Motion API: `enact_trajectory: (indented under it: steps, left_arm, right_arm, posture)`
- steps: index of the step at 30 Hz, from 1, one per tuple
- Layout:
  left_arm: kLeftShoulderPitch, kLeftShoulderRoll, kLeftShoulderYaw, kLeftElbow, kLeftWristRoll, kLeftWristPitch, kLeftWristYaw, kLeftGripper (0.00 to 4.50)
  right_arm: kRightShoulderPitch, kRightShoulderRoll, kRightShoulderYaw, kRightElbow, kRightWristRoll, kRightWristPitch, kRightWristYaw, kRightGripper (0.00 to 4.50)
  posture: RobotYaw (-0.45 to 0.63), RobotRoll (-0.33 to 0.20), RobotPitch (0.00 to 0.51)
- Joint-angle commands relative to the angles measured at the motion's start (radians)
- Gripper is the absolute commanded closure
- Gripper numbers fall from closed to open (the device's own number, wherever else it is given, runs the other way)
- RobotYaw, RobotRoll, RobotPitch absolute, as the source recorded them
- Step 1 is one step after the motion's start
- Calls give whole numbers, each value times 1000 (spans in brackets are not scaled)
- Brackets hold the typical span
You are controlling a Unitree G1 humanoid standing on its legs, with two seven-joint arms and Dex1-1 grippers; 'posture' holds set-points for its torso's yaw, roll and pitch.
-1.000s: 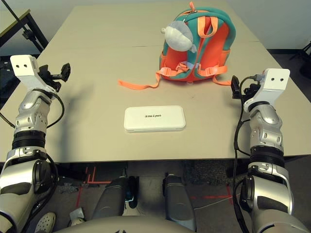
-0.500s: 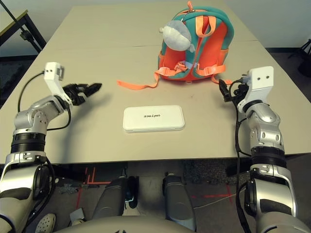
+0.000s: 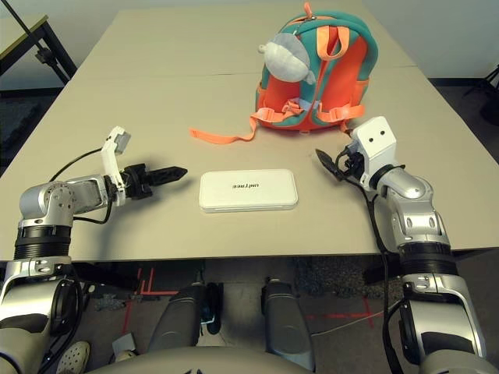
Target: Put the pencil case into the backpack and zip it.
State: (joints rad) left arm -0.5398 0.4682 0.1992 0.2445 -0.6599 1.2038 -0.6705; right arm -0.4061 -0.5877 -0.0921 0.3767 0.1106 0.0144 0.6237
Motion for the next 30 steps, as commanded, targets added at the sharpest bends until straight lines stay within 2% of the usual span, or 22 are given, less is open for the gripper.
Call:
enact_trajectory:
  steps: [1, 11, 21, 30]
  left_arm:
    - [-5, -11, -24, 26, -28, 60, -32, 0]
    - [-48, -38, -22, 96, -57, 154, -60, 0]
    - [-105, -100, -10, 203, -52, 205, -48, 0]
    - [-102, -108, -17, 200, -49, 247, -52, 0]
  right_arm:
    - [12, -5, 5, -20, -9, -1, 5, 24]
    - [29, -4, 4, -26, -11, -1, 2, 24]
    - [51, -9, 9, -51, -20, 19, 10, 24]
    - [73, -26, 19, -87, -25, 49, 41, 24]
  posture:
    - [-167, 0, 135]
    - [-178, 0, 127]
    - [-188, 0, 133]
    - [-191, 0, 140]
